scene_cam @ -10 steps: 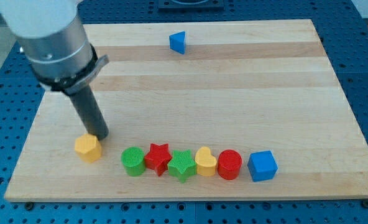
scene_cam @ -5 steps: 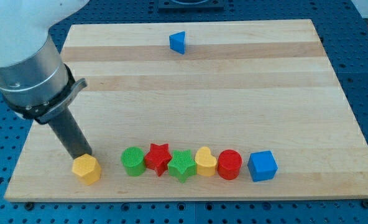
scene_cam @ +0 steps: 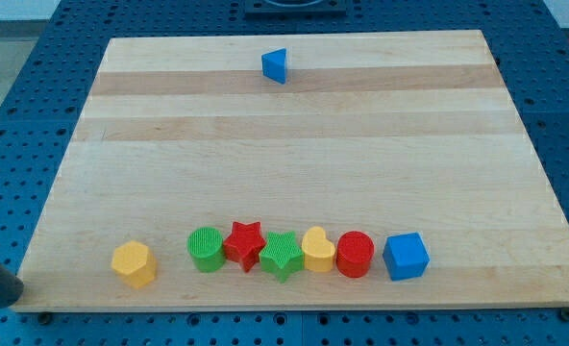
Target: Place yellow hexagon to the left of green circle
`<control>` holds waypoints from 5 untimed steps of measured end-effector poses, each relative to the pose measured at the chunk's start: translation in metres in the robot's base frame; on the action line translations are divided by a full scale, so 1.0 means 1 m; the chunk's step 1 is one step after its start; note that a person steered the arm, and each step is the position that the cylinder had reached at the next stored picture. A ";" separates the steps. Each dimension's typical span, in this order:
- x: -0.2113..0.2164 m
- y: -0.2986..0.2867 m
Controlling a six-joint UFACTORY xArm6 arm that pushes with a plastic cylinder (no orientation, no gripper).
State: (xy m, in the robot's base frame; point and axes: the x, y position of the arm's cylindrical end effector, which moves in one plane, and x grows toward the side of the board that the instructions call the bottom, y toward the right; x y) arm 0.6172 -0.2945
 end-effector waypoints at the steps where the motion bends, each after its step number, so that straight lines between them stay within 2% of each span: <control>1: 0.001 0.029; 5: -0.015 0.130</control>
